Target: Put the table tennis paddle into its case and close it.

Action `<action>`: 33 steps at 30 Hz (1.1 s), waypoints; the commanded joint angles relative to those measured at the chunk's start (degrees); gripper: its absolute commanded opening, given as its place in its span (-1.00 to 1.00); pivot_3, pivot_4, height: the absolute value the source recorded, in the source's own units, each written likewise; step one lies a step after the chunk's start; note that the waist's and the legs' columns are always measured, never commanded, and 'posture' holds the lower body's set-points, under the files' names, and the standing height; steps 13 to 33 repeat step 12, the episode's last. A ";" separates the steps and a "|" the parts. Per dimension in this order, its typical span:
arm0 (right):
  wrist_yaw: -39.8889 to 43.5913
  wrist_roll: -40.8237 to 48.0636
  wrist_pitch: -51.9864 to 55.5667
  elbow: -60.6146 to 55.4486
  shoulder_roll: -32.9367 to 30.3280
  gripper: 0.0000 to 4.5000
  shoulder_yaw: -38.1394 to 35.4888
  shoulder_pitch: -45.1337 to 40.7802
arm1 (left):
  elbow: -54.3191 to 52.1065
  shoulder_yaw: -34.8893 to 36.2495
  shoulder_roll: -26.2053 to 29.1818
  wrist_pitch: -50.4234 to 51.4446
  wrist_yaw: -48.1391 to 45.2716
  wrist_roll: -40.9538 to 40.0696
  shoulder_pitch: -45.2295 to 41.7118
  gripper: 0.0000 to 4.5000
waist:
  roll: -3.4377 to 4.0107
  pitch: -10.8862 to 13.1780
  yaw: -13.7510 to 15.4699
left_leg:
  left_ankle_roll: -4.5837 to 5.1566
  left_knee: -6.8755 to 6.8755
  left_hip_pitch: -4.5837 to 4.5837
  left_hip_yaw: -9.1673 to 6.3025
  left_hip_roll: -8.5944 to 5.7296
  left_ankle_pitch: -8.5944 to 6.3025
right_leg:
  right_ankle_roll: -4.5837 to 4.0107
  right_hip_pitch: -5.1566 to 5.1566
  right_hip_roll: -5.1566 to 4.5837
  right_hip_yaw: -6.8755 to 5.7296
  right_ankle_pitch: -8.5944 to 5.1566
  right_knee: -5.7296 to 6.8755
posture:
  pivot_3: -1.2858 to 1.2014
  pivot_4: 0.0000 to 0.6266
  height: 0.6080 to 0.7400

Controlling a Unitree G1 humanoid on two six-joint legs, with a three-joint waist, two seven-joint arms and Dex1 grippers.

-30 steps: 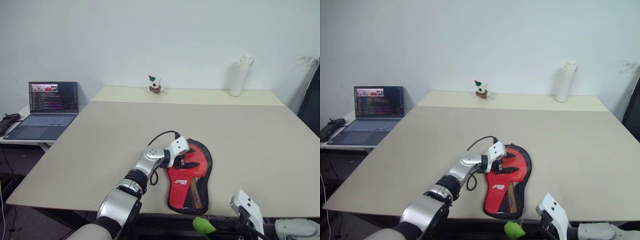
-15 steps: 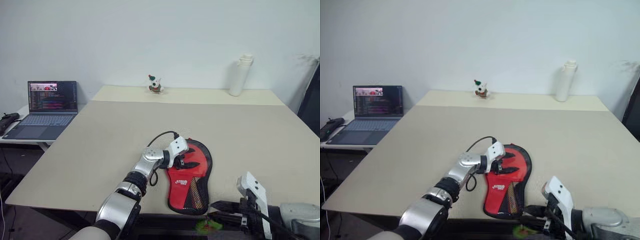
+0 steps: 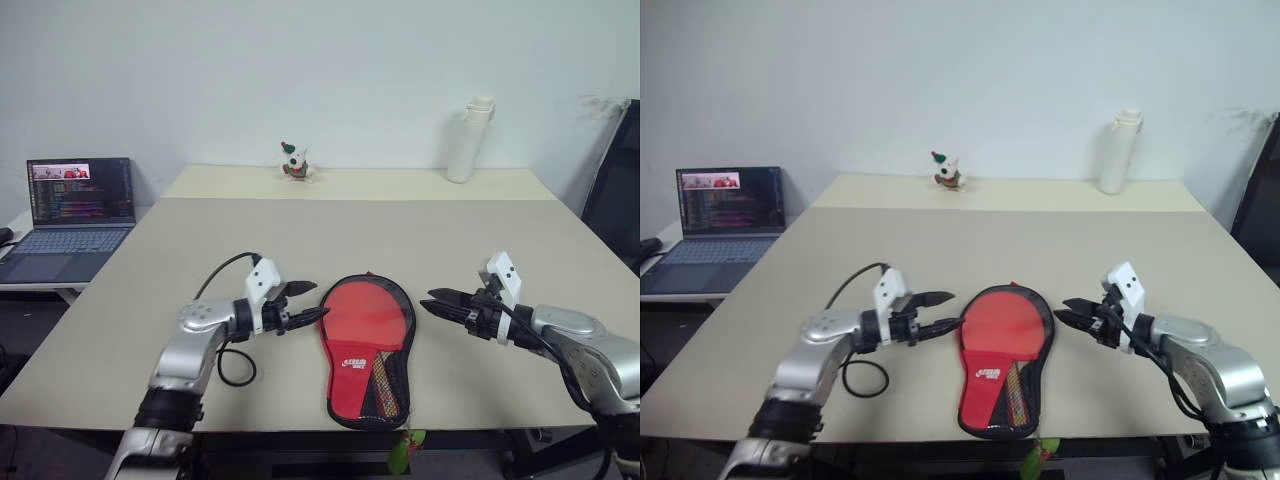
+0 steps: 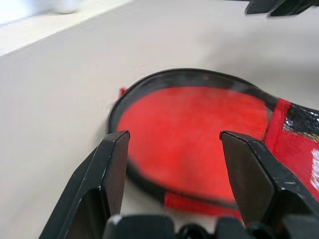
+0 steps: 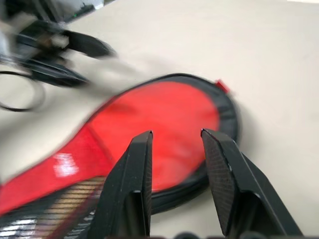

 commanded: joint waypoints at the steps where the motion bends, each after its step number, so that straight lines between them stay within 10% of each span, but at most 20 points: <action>1: 5.03 -6.00 -7.93 9.75 -1.29 -0.26 0.83 -3.43 | -8.54 1.07 0.19 2.21 4.94 -1.34 3.42 0.40 | -0.02 0.03 0.43 | 0.00 0.03 0.01 0.04 0.00 0.00 | 0.02 0.00 0.00 0.01 0.02 -0.01 | 0.03 -0.52 1.00; 33: 8.37 -10.91 -13.08 18.75 0.00 -0.26 -0.41 -8.26 | -10.79 0.50 3.01 3.15 7.97 -2.04 5.81 0.40 | 0.06 0.08 0.50 | 0.00 0.04 0.09 0.12 0.10 0.00 | -0.01 0.00 0.10 0.03 0.05 0.11 | 0.03 -0.52 1.00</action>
